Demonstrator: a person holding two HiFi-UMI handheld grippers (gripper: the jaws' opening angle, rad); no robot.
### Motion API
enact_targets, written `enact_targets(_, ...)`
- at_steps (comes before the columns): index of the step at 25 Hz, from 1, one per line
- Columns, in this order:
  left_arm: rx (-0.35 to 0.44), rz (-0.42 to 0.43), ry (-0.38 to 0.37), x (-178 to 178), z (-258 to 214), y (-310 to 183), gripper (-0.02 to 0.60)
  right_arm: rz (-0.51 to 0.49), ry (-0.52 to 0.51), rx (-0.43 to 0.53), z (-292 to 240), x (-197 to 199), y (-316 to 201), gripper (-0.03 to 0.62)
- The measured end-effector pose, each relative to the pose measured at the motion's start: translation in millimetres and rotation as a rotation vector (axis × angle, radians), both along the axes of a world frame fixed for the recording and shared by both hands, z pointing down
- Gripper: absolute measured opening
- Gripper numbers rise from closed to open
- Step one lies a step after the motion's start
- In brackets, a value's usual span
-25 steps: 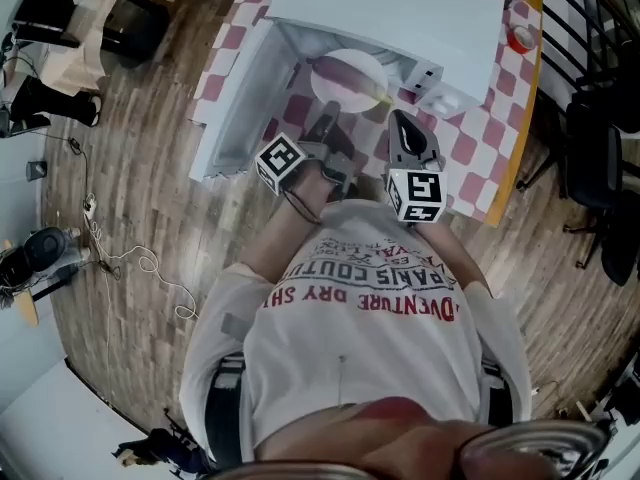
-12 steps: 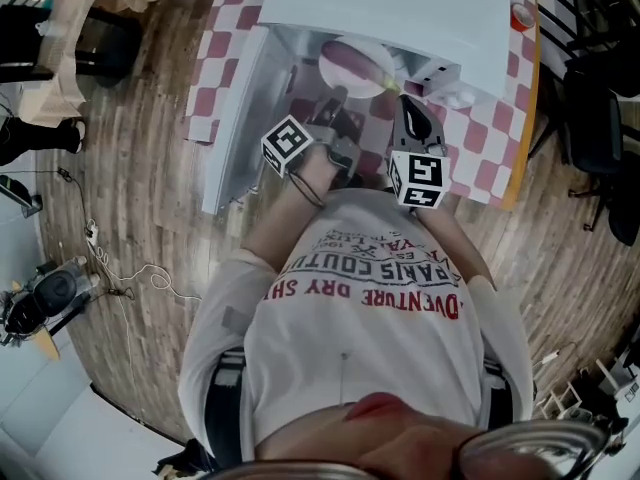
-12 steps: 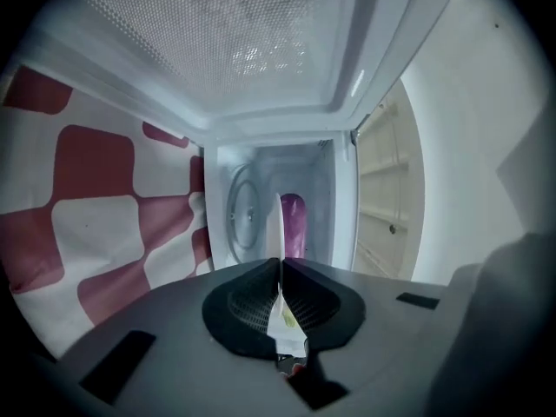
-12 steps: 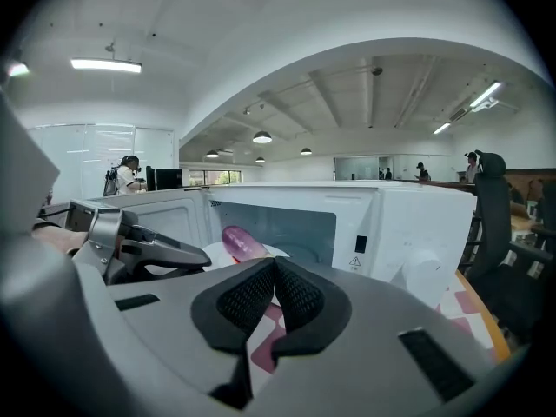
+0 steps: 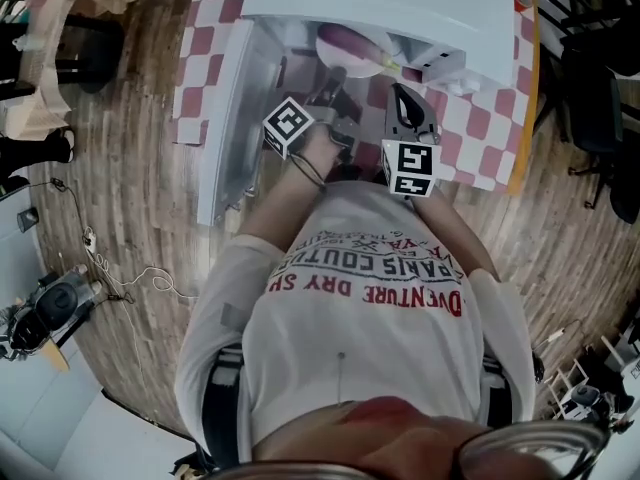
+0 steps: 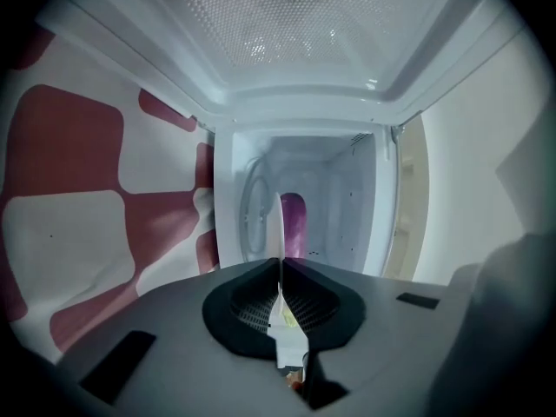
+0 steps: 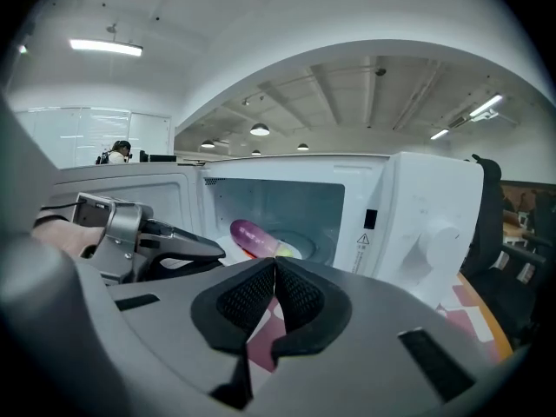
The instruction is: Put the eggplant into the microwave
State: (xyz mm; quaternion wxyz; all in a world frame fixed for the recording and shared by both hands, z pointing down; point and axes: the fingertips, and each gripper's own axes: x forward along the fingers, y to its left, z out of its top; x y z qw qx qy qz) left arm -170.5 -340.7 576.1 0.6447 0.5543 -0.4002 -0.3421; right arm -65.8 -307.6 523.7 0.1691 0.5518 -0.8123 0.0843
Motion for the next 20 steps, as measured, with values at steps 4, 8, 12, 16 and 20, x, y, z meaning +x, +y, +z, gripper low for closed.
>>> enact_targets(4,0.005,0.006,0.002,5.2,10.2,-12.3,0.032,0.016,-0.030,-0.019,5.4,-1.6,-3.7,0.026)
enact_targets(8,-0.005,0.008,0.000,7.9,20.0,-23.3,0.032,0.026,-0.044,-0.042,11.7,-1.8,-7.5,0.026)
enact_targets(12,-0.033,0.001,-0.004,5.4,31.9,-26.8,0.031,0.030,-0.052,-0.054,14.8,-2.6,-8.6,0.026)
enact_targets(16,-0.068,-0.011,-0.011,5.3,43.3,-30.8,0.031,0.031,-0.056,-0.063,17.9,-2.8,-11.0,0.026)
enact_targets(20,-0.085,-0.021,-0.022,3.9,46.5,-40.1,0.029,0.028,-0.067,-0.076,20.8,-3.5,-14.0,0.026)
